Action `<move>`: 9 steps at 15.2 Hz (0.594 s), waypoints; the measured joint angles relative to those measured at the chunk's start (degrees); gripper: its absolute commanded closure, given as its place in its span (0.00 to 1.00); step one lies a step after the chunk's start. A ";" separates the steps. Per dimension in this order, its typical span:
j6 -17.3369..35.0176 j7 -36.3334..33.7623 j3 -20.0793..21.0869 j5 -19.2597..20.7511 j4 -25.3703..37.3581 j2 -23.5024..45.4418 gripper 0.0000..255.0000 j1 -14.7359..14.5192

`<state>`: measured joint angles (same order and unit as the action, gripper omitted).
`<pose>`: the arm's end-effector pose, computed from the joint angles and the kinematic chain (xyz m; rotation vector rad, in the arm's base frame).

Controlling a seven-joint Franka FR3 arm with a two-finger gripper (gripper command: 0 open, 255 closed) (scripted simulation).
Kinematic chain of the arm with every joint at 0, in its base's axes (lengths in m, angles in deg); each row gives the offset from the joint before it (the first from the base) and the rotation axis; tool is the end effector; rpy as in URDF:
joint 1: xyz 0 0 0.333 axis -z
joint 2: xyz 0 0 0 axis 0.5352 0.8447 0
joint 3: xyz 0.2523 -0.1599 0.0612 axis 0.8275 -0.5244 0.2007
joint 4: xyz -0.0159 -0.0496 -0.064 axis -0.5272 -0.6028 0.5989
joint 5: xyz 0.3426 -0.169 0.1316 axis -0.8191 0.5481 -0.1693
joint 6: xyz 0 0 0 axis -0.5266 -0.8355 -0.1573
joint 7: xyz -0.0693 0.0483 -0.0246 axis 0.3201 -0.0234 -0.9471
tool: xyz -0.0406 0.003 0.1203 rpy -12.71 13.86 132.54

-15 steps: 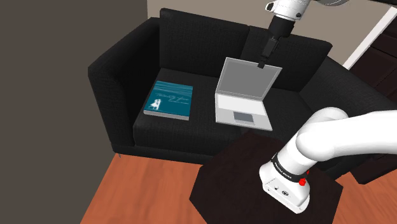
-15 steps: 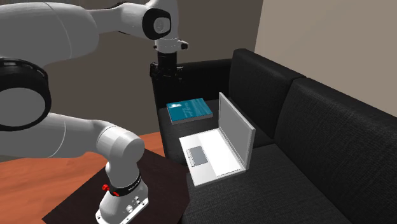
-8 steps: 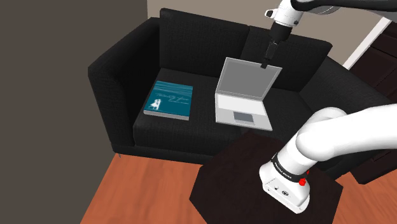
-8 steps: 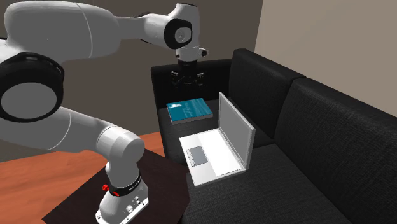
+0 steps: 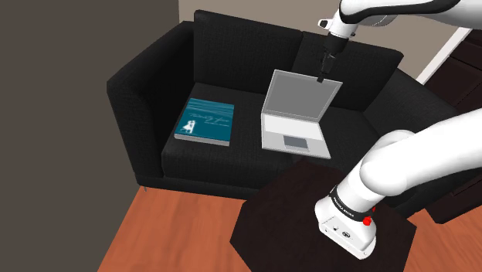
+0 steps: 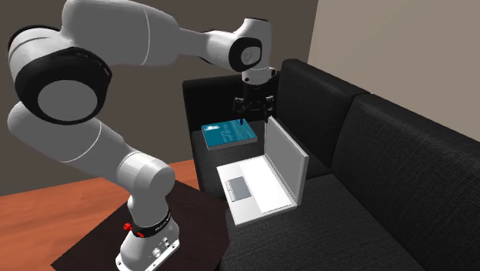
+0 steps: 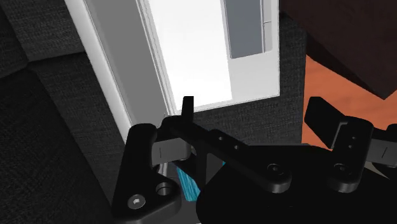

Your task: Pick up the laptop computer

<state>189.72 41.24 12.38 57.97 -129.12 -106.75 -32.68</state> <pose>0.3823 -0.2121 0.4864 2.9995 0.9268 0.0382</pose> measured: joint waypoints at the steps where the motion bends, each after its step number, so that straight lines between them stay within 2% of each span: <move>1: 1.13 1.92 -1.08 -0.06 1.01 1.83 0.00 -0.43; 5: 5.16 10.60 -5.85 -1.16 5.71 9.45 0.00 -1.83; 9: 7.76 20.37 -10.43 -5.09 12.91 18.76 0.00 -3.09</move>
<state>197.47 61.62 1.95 52.88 -116.21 -88.00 -35.77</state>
